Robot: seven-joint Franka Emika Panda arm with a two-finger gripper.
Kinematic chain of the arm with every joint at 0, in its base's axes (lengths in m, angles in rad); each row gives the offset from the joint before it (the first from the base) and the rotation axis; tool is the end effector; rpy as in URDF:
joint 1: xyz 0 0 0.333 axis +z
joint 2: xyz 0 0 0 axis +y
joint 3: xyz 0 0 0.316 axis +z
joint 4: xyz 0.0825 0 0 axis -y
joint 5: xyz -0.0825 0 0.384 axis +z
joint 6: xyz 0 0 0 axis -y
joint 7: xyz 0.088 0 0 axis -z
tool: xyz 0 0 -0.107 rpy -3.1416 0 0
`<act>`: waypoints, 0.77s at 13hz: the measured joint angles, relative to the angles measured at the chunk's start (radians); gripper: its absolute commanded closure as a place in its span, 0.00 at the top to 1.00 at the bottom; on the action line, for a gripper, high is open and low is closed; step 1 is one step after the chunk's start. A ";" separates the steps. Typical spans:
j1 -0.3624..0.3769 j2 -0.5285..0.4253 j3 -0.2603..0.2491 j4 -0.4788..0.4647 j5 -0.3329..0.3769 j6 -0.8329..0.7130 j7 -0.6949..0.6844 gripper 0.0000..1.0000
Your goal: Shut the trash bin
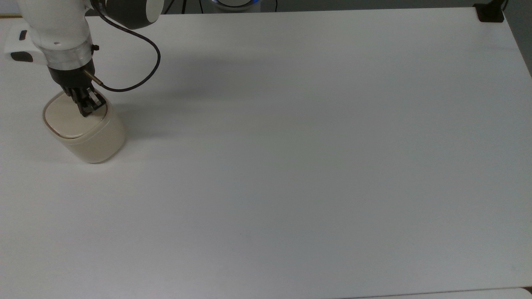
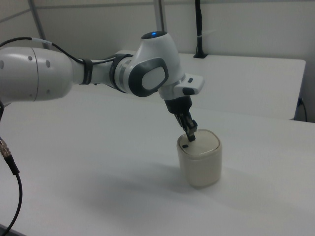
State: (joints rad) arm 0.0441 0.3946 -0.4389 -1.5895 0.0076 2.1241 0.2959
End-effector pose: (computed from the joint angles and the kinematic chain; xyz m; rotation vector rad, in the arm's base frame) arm 0.6429 -0.2258 0.4424 2.8131 -0.9476 0.2512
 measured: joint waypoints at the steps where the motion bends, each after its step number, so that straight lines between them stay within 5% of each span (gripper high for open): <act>1: -0.001 0.000 0.000 0.000 0.000 0.000 -0.001 0.00; 10: -0.005 -0.012 -0.001 0.005 0.000 0.002 -0.001 0.00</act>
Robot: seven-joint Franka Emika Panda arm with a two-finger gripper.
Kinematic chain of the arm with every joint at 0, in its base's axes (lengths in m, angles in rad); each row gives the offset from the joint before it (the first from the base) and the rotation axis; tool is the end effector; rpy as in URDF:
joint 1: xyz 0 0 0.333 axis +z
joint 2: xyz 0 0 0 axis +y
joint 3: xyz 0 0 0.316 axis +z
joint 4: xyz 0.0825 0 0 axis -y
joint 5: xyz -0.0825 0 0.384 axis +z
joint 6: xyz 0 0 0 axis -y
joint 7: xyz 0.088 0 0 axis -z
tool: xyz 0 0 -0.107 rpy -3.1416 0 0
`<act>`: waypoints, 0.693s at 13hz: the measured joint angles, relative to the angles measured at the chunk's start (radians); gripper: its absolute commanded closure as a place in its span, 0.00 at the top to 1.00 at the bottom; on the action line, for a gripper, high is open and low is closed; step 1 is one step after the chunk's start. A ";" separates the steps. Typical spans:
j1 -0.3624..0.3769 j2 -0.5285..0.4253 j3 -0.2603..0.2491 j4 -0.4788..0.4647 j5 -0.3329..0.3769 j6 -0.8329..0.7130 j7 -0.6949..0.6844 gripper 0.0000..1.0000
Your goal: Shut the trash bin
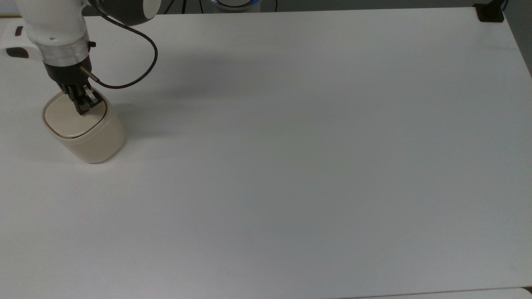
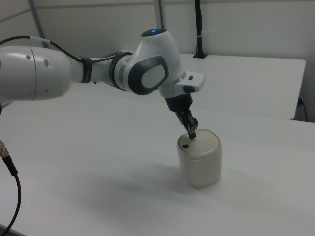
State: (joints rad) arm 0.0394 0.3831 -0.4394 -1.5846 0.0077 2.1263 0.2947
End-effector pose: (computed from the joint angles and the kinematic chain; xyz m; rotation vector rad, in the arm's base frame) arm 0.6414 -0.2291 0.4523 2.8118 -0.9544 0.2772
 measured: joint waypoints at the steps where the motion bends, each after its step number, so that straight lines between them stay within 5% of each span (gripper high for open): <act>1: 0.000 -0.005 0.000 0.003 0.000 0.000 0.000 0.01; 3: 0.000 -0.017 0.000 0.005 0.000 -0.001 0.000 0.21; 7: 0.016 -0.105 0.056 0.015 0.001 -0.176 -0.124 1.00; 9: 0.027 -0.168 0.139 0.016 0.001 -0.302 -0.162 1.00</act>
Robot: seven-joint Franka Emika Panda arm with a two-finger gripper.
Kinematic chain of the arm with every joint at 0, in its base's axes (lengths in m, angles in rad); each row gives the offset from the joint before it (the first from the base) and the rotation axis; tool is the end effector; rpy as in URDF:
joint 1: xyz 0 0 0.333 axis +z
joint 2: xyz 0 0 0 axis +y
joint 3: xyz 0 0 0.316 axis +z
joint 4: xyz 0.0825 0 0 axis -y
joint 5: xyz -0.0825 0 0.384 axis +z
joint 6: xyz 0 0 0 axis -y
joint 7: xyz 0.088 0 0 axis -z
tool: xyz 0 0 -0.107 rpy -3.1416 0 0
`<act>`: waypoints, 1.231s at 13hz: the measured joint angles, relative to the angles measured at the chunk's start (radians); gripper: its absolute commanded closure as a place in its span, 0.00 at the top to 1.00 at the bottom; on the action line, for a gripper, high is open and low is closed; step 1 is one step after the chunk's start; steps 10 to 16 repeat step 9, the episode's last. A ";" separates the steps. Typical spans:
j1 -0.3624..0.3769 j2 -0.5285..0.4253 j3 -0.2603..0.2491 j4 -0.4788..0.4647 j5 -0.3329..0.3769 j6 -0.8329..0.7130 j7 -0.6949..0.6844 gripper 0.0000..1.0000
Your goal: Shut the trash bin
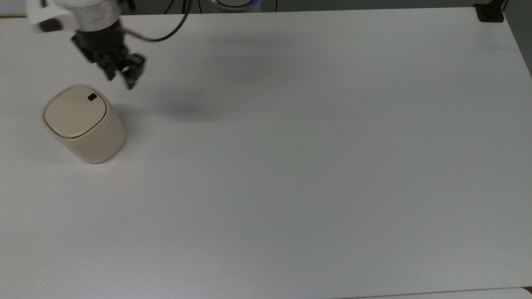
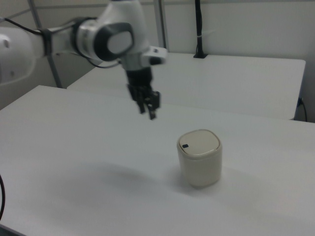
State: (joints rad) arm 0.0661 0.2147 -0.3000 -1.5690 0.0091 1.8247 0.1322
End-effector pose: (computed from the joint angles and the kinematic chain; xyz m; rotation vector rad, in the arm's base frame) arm 0.6179 -0.1297 0.5258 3.0344 -0.5523 0.0736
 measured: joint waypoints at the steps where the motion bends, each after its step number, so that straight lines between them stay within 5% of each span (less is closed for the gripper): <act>1: 0.011 -0.041 0.064 -0.002 0.000 -0.066 -0.005 1.00; 5: 0.022 -0.112 0.169 -0.023 0.000 -0.103 -0.073 1.00; 16: 0.032 -0.144 0.173 -0.029 0.000 -0.103 -0.081 1.00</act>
